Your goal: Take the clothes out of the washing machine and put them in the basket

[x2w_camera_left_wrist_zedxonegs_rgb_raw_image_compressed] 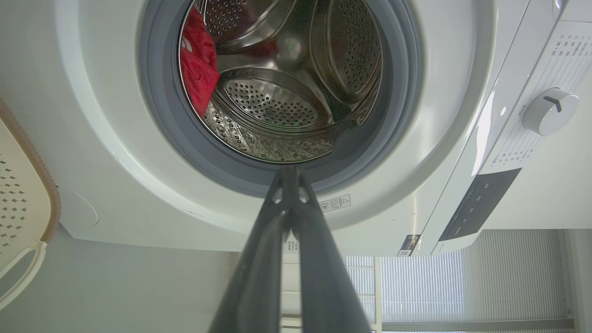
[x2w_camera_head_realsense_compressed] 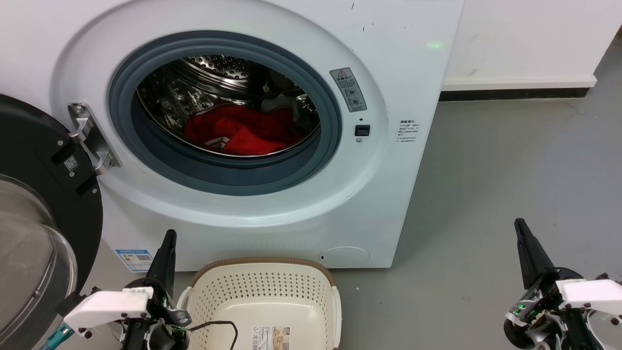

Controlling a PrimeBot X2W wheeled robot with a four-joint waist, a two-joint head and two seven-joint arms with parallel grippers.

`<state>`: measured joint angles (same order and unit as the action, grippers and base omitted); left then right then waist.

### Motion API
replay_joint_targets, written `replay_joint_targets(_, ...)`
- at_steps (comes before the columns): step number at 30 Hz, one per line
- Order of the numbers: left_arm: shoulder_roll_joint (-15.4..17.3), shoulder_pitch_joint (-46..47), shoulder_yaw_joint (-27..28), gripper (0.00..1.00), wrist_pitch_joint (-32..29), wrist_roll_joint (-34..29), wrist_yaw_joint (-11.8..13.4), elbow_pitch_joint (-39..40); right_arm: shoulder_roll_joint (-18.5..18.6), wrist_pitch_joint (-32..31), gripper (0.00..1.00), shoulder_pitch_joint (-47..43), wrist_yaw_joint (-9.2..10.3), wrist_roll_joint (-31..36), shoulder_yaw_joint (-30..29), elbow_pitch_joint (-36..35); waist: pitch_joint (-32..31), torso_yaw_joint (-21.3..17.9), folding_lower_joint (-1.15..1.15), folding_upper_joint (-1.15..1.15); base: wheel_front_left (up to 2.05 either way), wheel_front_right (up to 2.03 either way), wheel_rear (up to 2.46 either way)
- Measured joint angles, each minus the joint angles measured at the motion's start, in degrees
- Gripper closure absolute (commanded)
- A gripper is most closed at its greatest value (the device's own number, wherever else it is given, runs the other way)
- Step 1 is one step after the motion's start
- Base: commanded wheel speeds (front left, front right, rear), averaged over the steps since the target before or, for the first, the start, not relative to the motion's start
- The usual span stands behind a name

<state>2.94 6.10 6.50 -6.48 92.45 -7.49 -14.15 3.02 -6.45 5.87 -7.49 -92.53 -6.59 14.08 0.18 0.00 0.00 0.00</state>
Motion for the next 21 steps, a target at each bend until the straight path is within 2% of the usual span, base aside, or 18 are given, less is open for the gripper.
replay_joint_targets(21, 0.00, 0.00, 0.00, 1.00, 0.00, 0.00, 0.00, 0.00, 0.00, 0.01, 1.00, 0.00, 0.00, 0.00, 0.00, 0.00, 0.00, 0.00, 0.00, 0.00, 0.00, 0.00, 0.00)
